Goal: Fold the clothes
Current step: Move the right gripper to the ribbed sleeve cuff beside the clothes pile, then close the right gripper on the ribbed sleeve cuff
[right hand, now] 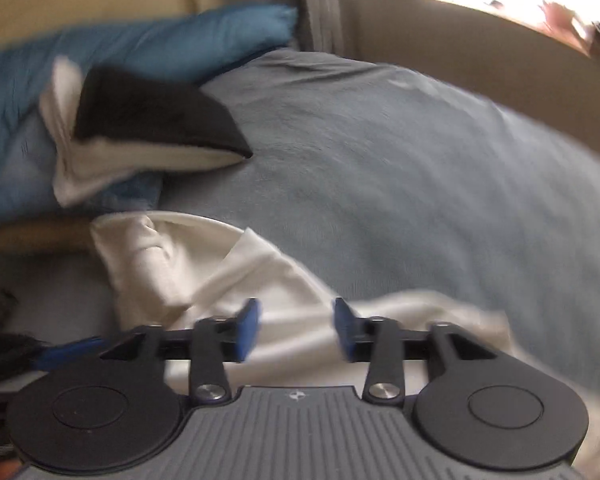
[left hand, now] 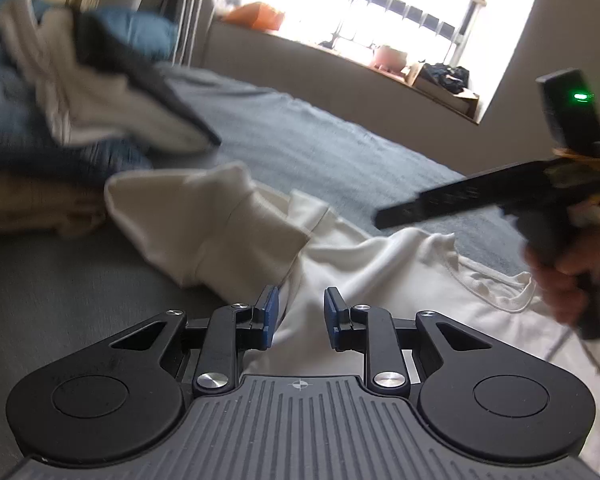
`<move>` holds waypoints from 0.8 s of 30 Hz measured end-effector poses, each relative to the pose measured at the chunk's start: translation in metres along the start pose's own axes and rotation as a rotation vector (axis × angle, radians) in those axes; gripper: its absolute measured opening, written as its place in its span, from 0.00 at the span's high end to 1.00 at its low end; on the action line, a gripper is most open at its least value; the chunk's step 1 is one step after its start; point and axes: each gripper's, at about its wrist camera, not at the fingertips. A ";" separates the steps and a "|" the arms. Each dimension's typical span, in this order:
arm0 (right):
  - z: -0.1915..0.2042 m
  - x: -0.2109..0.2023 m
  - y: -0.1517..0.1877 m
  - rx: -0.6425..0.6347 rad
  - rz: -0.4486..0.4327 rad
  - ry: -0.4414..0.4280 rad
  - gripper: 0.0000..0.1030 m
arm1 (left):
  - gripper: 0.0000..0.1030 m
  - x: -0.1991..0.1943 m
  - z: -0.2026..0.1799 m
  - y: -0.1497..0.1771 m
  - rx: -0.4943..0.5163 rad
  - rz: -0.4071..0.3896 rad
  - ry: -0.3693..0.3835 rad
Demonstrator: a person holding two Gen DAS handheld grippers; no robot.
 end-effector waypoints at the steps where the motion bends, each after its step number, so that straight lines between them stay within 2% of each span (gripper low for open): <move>1: 0.001 0.011 -0.004 -0.027 0.023 0.000 0.49 | 0.77 0.001 0.001 0.002 -0.002 0.004 0.005; 6: 0.006 0.057 -0.013 -0.165 0.145 0.023 0.50 | 0.77 0.007 0.003 0.011 0.000 0.028 0.020; 10: -0.003 0.070 -0.015 -0.127 0.173 -0.013 0.51 | 0.77 0.014 0.007 0.012 -0.021 0.038 0.027; 12: -0.004 0.074 -0.015 -0.115 0.188 -0.029 0.56 | 0.77 0.016 0.008 0.013 -0.028 0.039 0.023; 13: -0.002 0.073 -0.016 -0.124 0.193 -0.038 0.62 | 0.77 0.016 0.008 0.014 -0.032 0.037 0.021; 15: 0.002 0.073 -0.019 -0.150 0.203 -0.059 0.88 | 0.77 0.016 0.007 0.016 -0.024 0.035 0.020; 16: 0.005 0.071 -0.020 -0.171 0.201 -0.060 0.98 | 0.77 0.016 0.007 0.017 -0.015 0.034 0.016; 18: 0.012 0.066 -0.025 -0.214 0.178 -0.049 0.98 | 0.77 0.017 0.006 0.018 -0.007 0.032 0.008; 21: 0.020 0.055 -0.038 -0.202 0.076 -0.044 0.98 | 0.77 0.017 0.003 0.018 -0.009 0.036 -0.009; 24: 0.030 0.069 -0.035 -0.212 0.063 -0.004 0.98 | 0.77 0.016 0.001 0.018 -0.017 0.039 -0.022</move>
Point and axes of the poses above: each gripper's, at about its wrist camera, not at the fingertips, and x roughly the way its jaws point, z to its left, y to its underside, and after that the axes turned 3 degrees about y, right-handed
